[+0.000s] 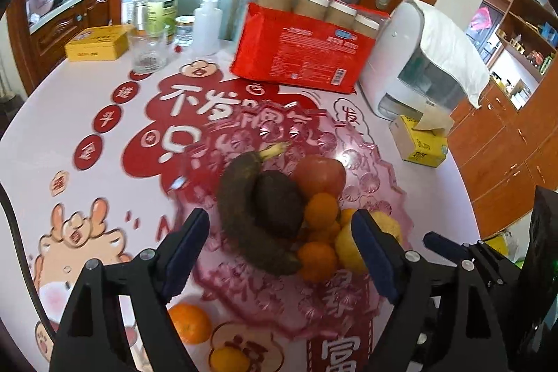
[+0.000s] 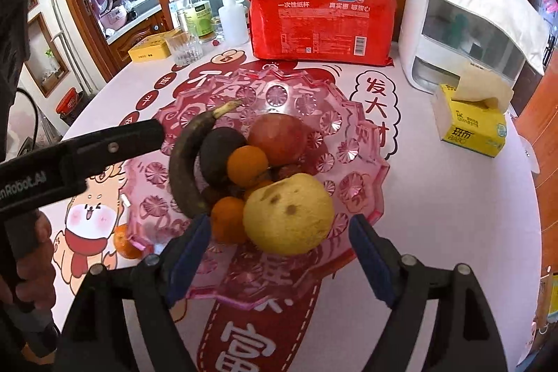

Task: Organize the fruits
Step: 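Lower the mandarin and pear into the pink bowl and open both tools, then move both tools back toward the last two mandarins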

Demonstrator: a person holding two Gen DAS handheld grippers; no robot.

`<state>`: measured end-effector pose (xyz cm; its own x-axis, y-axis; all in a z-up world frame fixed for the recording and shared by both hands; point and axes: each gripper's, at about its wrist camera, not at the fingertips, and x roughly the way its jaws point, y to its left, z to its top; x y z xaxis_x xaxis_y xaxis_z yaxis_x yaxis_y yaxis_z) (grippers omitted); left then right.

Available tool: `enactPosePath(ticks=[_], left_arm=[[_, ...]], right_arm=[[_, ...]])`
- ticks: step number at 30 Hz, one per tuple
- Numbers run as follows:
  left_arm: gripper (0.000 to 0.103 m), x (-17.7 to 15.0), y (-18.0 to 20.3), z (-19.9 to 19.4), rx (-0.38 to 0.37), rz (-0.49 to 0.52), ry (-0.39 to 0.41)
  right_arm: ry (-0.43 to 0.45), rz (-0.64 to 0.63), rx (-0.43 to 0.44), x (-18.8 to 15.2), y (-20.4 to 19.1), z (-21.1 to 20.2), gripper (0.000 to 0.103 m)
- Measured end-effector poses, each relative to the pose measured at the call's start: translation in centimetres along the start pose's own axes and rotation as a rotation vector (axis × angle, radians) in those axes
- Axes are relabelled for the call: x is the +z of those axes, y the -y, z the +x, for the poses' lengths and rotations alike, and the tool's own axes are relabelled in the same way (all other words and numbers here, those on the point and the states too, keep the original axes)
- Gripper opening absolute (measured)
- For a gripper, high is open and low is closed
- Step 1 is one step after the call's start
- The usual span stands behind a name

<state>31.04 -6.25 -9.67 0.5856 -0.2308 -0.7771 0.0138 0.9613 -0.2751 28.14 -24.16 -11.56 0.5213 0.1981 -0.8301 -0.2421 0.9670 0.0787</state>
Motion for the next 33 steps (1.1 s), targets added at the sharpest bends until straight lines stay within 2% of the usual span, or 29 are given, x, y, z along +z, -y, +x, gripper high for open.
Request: enactPosePath(ticks=[14,25,33], left_arm=[[0.087,-3.8,-5.1,-5.9,0.057,-0.072,0.03],[0.087,-6.5,-8.8,-7.4,0.092,-0.09,-0.022],[0.087,-7.6,-10.9,-6.8,0.094,-0.069,-0.095]], right_arm=[[0.028,0.008,0.041,-2.1,-3.8,-3.3,0.082],[0.029,-0.015,0.118,-4.3,-7.9,-3.4,0.082],[0.031,-0.046,0.126,-6.4,-11.1,-2.3,0.082]])
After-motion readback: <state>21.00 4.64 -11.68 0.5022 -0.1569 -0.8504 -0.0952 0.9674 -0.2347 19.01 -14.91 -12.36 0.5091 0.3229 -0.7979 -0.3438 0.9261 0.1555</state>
